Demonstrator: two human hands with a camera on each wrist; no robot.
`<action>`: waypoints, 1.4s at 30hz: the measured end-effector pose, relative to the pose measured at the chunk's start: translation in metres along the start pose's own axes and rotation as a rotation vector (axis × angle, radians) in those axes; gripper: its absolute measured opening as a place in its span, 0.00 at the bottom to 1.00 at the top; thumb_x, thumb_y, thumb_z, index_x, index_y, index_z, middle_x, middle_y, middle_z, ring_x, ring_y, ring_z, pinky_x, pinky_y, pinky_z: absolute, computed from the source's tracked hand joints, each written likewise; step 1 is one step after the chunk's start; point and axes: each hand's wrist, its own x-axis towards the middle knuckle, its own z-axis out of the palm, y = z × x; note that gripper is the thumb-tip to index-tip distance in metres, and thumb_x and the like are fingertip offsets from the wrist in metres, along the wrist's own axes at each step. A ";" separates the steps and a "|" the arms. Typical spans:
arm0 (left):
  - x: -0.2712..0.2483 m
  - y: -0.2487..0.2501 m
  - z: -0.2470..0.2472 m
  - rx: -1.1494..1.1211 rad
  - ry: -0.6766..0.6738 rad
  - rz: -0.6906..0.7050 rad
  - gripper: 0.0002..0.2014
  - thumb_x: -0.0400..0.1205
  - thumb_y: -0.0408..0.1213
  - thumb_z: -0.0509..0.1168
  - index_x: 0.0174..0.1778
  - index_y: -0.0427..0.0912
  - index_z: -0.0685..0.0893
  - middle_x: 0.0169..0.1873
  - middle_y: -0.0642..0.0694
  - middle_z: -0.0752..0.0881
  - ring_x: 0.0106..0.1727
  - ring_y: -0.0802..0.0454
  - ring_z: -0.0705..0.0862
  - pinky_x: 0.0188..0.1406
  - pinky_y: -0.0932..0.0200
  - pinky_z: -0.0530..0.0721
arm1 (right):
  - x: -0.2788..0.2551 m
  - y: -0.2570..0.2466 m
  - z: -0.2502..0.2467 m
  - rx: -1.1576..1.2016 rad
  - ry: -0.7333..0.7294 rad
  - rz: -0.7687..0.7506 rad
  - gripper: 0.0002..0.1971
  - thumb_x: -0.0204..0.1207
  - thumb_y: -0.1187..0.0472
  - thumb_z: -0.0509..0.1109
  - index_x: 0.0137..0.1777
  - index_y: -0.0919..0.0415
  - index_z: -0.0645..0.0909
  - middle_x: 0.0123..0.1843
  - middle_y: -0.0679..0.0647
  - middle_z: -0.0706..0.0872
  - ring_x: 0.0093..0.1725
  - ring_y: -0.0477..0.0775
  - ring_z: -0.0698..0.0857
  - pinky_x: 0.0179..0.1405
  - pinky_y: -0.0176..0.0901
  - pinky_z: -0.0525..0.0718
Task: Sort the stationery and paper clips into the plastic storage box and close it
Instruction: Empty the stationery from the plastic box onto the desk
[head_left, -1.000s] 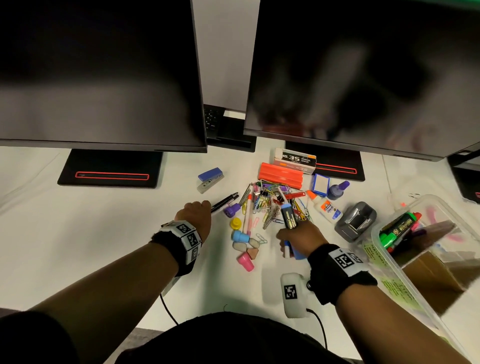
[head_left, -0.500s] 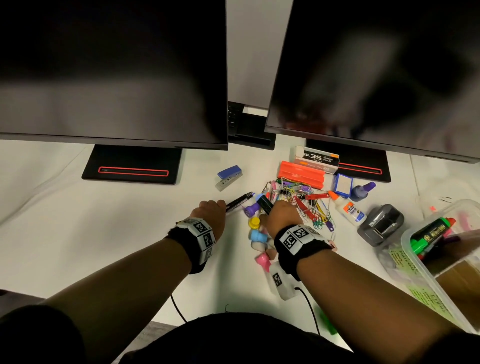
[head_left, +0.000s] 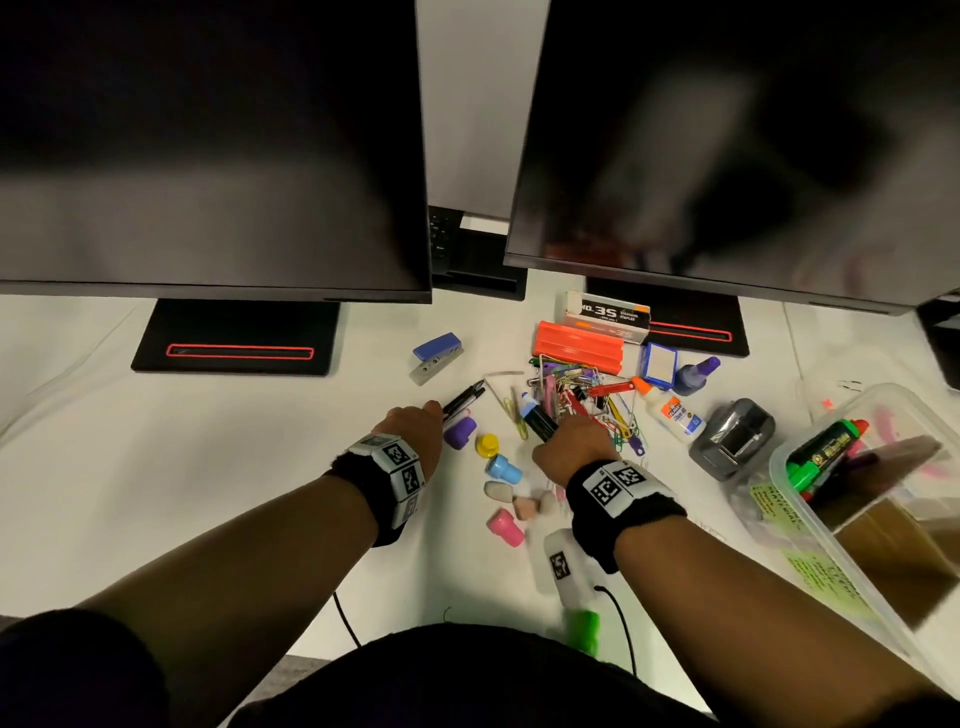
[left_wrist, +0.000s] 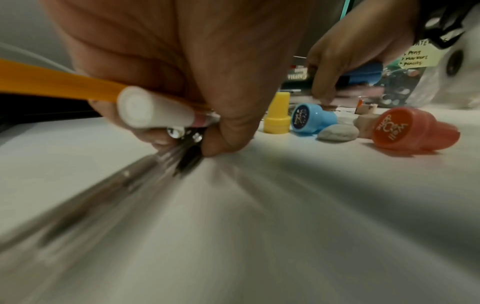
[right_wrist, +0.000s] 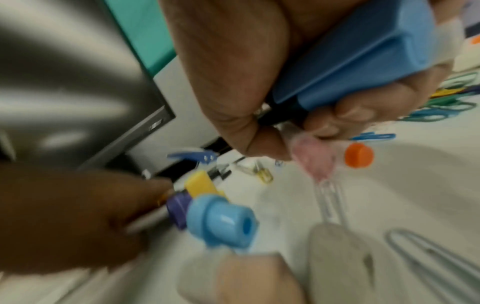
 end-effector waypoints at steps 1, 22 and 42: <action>0.000 0.001 -0.001 -0.009 0.001 0.003 0.12 0.85 0.37 0.52 0.62 0.41 0.71 0.55 0.42 0.84 0.57 0.44 0.83 0.50 0.52 0.82 | 0.000 0.004 -0.002 0.065 -0.008 0.011 0.17 0.73 0.61 0.66 0.59 0.69 0.77 0.57 0.64 0.85 0.56 0.64 0.85 0.44 0.43 0.80; -0.005 0.008 -0.034 -0.198 -0.150 -0.077 0.18 0.83 0.43 0.56 0.67 0.39 0.69 0.62 0.37 0.81 0.62 0.38 0.82 0.58 0.48 0.79 | 0.004 0.044 -0.054 -0.338 0.050 -0.152 0.12 0.80 0.64 0.59 0.59 0.64 0.79 0.58 0.60 0.86 0.57 0.61 0.86 0.52 0.49 0.83; 0.013 0.047 -0.096 -0.425 -0.013 0.122 0.10 0.84 0.36 0.55 0.59 0.37 0.73 0.42 0.38 0.84 0.38 0.41 0.81 0.37 0.55 0.77 | -0.044 0.101 -0.097 0.917 0.002 -0.006 0.07 0.74 0.74 0.67 0.36 0.65 0.80 0.32 0.62 0.85 0.22 0.51 0.84 0.31 0.45 0.85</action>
